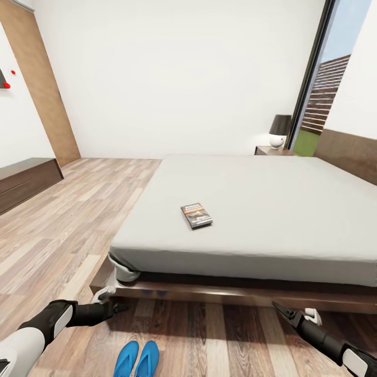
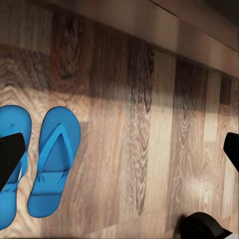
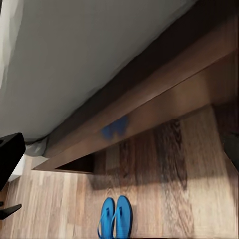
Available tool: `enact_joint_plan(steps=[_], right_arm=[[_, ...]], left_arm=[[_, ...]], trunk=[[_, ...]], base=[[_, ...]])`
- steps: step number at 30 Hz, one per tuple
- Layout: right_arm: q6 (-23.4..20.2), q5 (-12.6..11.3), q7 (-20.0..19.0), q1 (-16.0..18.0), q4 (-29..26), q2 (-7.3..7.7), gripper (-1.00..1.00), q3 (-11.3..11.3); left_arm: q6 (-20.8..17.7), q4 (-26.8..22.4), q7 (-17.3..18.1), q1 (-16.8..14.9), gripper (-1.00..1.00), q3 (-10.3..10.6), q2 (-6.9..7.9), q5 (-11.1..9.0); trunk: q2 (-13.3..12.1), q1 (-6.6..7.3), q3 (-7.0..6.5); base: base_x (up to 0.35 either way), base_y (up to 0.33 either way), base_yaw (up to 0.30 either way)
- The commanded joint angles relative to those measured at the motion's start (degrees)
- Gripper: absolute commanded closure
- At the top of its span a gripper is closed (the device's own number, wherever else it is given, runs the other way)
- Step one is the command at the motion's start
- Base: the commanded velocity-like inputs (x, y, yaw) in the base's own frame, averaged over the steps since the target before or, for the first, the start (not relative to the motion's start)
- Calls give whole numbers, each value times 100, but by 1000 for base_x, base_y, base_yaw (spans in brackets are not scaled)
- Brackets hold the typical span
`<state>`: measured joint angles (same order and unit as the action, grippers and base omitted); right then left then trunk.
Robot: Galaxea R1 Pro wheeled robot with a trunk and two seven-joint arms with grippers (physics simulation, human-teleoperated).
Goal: In the bedroom, move the book from the bed onto either nightstand, and place the two sandals side by side next to the bed.
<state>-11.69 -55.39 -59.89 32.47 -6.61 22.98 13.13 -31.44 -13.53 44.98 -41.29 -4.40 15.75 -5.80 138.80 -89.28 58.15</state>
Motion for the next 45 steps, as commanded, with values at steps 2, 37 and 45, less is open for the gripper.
enact_joint_plan(steps=[2, 37, 45], right_arm=[[-53, -60, 53, 2, 0, 0, -100, 38], [-52, -44, 5808, 4, 1, -12, -100, 74], [-72, -55, 5805, 4, 2, -28, -100, 404]], left_arm=[[-56, -1, -59, -2, -100, -29, -1, -18], [-46, -1, -4419, 1, -100, -26, -28, -18], [-46, -1, -4419, 3, -100, -26, -29, -21]], trunk=[[2, 2, 5], [2, 2, 5], [2, 2, 5]], base=[[-59, -78, 0], [-6, -8, 0], [0, 0, 0]])
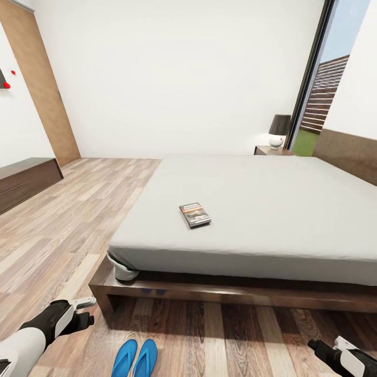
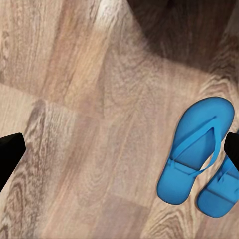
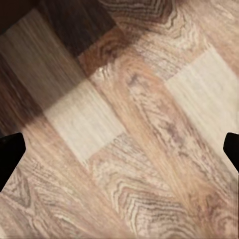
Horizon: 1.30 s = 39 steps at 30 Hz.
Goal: In the bedroom, move the book from the bed onto either nightstand, and place the two sandals side by side next to the bed.
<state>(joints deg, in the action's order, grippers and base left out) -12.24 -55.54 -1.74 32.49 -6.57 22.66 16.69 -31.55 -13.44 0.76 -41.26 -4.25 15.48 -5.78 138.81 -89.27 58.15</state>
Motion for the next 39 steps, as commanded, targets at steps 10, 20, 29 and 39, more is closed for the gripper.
enact_joint_plan(steps=[10, 20, 29, 39], right_arm=[[-23, -52, -11, 3, -5, -39, -100, 189], [-19, -60, -11, 3, -6, -50, -100, 208], [-63, -62, -121, 3, -84, -81, -100, 229], [-825, -63, -541, 3, -813, -154, -100, 253]], left_arm=[[-35, -9, 3, 2, -100, -41, -1, -21], [-35, -9, 6, 4, -100, -41, -2, -26], [-35, -9, 21, 4, -100, -41, -2, -29], [-40, 33, 35, 7, -100, -43, 8, -36]], trunk=[[2, 1, 5], [2, 1, 5], [2, 1, 5], [2, 1, 5]], base=[[0, 0, 0], [0, 0, 0], [0, 0, 0], [0, 0, 0]])
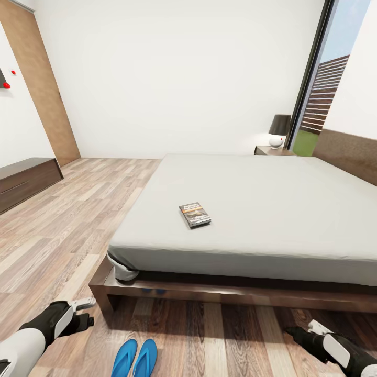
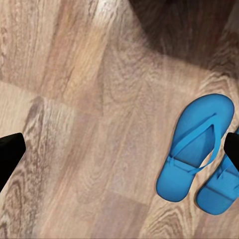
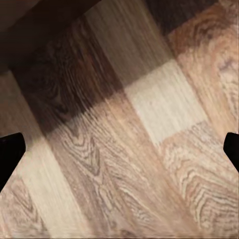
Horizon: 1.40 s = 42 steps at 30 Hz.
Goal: In the bedroom, move the book from the bed onto either nightstand, and place the two sandals side by side next to the bed.
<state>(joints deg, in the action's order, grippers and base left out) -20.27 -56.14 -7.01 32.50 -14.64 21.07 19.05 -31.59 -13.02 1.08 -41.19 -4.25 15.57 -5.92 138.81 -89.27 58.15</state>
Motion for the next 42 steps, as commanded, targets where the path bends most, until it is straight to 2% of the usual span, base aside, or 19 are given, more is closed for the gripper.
enact_joint_plan(steps=[1, 3, 4, 8, 9, 11, 13, 14, 20, 21, 27, 28, 31, 37, 42], right_arm=[[-163, -2, -36, 2, -94, -12, -100, 17], [-471, -10, -68, 2, -284, -60, -100, 18], [-807, -20, -89, 2, -490, -114, -100, 18], [-1410, -44, -104, 2, -921, -250, -100, 16], [-1624, -54, -104, 7, -1113, -337, -100, 14], [-1773, -61, -105, 22, -1263, -431, -100, 11], [-1870, -67, -106, 53, -1375, -532, -100, 8], [-1937, -72, -106, 114, -1451, -645, -100, 7], [-2137, -82, -102, 445, -1546, -972, -100, 3], [-2242, -85, -99, 593, -1559, -1067, -100, 3], [-2535, -77, -57, 1109, -1526, -1389, -100, -12], [-2584, -77, -45, 1297, -1501, -1505, -100, -25], [-2628, -107, -28, 1562, -1471, -1687, -100, -45], [-2669, -424, 109, 2005, -1439, -2097, -100, -132], [-2674, -842, 554, 2364, -1431, -2314, -100, -178]], left_arm=[[-37, 5, 4, 1, -100, -44, 2, -22], [-38, 35, 6, 2, -100, -46, 12, -23], [-39, 69, 10, 3, -100, -49, 28, -23], [-45, 137, 13, 6, -100, -54, 61, -29], [-46, 174, 14, 9, -100, -56, 70, -32], [-51, 210, 17, 11, -100, -58, 78, -35], [-55, 244, 21, 12, -100, -61, 89, -42], [-59, 272, 32, 13, -100, -63, 107, -50], [-65, 323, 234, 21, -100, -66, 176, -60], [-65, 350, 369, 21, -100, -69, 190, -58], [-73, 440, 801, 28, -100, -72, 258, -52], [-84, 456, 932, 29, -100, -73, 274, -51], [-100, 470, 1116, 29, -100, -73, 290, -51], [-114, 480, 1401, 29, -100, -68, 297, -62], [-118, 484, 1537, 31, -100, -73, 292, -71]], trunk=[[2, 1, 5], [2, 1, 5], [2, 1, 5], [2, 1, 5], [2, 1, 5], [2, 1, 5], [2, 1, 5], [2, 1, 5], [2, 1, 5], [2, 1, 5], [2, 1, 5], [2, 1, 5], [2, 1, 5], [2, 1, 5], [2, 1, 5]], base=[[0, 0, 0], [0, 0, 0], [0, 0, 0], [0, 0, 0], [0, 0, 0], [0, 0, 0], [0, 0, 0], [0, 0, 0], [0, 0, 0], [0, 0, 0], [0, 0, 0], [0, 0, 0], [0, 0, 0], [0, 0, 0], [0, 0, 0]])
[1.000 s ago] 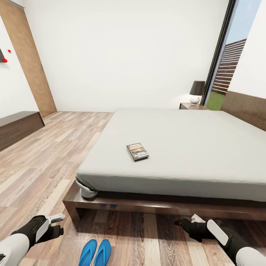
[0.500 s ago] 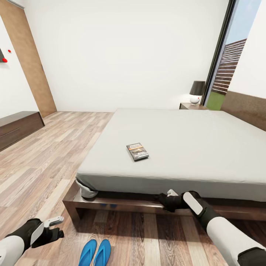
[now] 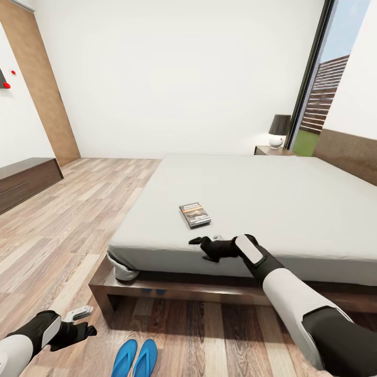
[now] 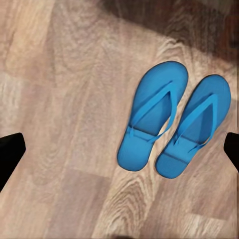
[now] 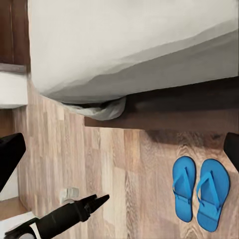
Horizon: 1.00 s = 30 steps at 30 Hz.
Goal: In the bedroom, move the book from the bed onto either nightstand, and place the two sandals side by side next to the bed.
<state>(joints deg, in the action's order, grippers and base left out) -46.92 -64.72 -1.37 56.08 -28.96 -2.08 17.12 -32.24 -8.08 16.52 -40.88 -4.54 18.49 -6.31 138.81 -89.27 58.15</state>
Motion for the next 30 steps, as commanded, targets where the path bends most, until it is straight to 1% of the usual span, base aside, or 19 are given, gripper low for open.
enact_joint_plan(steps=[1, 4, 5, 9, 10, 12, 15, 16, 21, 22, 24, 30], right_arm=[[-8, -83, 105, 75, 1, -24, -100, 7], [-4, -419, 458, 277, 3, -70, -100, -14], [2, -666, 684, 411, 3, -82, -100, -24], [15, -1144, 1108, 658, 4, -75, -100, -37], [20, -1333, 1304, 754, 4, -65, -100, -42], [25, -1467, 1476, 818, -1, -53, -100, -47], [25, -1584, 1670, 884, -7, -13, -100, -53], [25, -1626, 1750, 947, -9, 53, -100, -53], [7, -1667, 1868, 1177, -8, 173, -100, -57], [1, -1671, 1928, 1300, -7, 223, -100, -58], [0, -1672, 2019, 1439, -4, 280, -100, -59], [-1, -1677, 2449, 1903, 74, 417, -100, -60]], left_arm=[[-53, -9, 11, 0, -100, -44, 1, -33], [-54, -9, 45, 0, -100, -45, 3, -35], [-54, -9, 57, 1, -100, -46, 2, -36], [-55, -9, 71, 1, -100, -46, -4, -37], [-55, -9, 74, 1, -100, -46, -9, -37], [-53, -9, 76, 1, -100, -46, -13, -37], [-51, -9, 78, 1, -100, -46, -14, -36], [-51, -9, 79, 1, -100, -47, -13, -33], [-54, -9, 79, 1, -100, -47, -7, -30], [-54, -9, 80, 1, -100, -47, -5, -30], [-54, -9, 80, 1, -100, -47, -6, -29], [-55, -9, 80, 1, -100, -45, -8, -31]], trunk=[[2, 1, 6], [2, 1, 6], [2, 1, 6], [2, 1, 6], [2, 1, 6], [2, 1, 6], [2, 1, 6], [2, 1, 6], [2, 1, 6], [2, 1, 6], [2, 1, 6], [2, 1, 6]], base=[[0, 0, 0], [0, 0, 0], [0, 0, 0], [0, 0, 0], [0, 0, 0], [0, 0, 0], [0, 0, 0], [0, 0, 0], [0, 0, 0], [0, 0, 0], [0, 0, 0], [0, 0, 0]])
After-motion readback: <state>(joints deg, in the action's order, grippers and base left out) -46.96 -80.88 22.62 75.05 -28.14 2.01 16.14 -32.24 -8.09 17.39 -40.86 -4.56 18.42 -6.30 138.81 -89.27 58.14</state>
